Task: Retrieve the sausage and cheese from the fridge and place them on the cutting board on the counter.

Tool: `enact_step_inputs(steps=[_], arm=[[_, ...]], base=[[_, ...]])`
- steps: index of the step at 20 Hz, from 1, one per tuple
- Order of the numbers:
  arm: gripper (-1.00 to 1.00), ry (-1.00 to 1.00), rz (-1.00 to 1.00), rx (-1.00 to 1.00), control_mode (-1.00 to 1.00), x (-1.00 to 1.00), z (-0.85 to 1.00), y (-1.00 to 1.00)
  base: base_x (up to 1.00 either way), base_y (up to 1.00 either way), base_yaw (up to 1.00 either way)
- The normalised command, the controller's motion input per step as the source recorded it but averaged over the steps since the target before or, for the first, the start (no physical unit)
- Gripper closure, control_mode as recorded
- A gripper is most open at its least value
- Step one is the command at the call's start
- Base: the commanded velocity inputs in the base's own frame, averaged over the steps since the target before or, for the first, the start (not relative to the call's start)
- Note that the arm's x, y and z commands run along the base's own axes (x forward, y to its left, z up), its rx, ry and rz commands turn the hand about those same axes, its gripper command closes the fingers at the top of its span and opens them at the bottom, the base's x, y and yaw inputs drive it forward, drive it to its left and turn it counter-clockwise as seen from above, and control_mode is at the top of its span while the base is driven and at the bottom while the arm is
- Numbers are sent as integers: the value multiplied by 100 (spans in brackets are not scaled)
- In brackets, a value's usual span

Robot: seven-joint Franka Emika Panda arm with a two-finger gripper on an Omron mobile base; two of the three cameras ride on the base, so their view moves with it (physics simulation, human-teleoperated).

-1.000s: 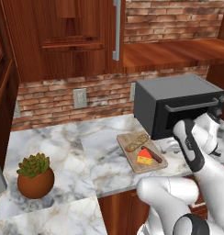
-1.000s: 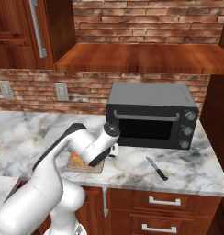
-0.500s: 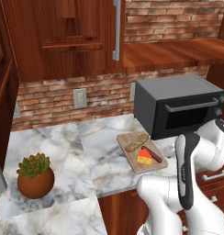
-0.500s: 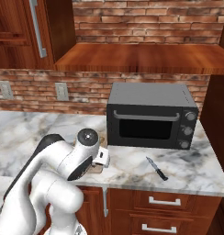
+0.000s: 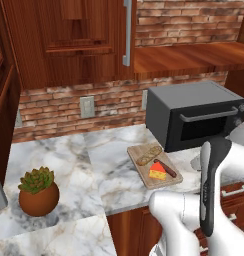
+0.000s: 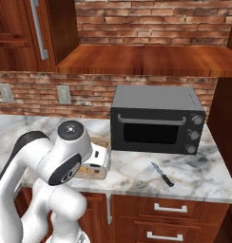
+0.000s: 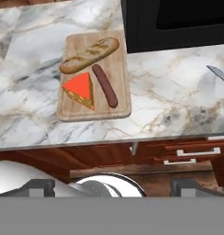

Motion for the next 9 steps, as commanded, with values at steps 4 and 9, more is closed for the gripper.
enact_step_inputs(steps=[4,9], arm=[[-100,-40,0,-34,-100,-70,0,34],[-100,-30,-9,-18,-100,-46,-7,54]], base=[[0,0,0],[0,0,0]])
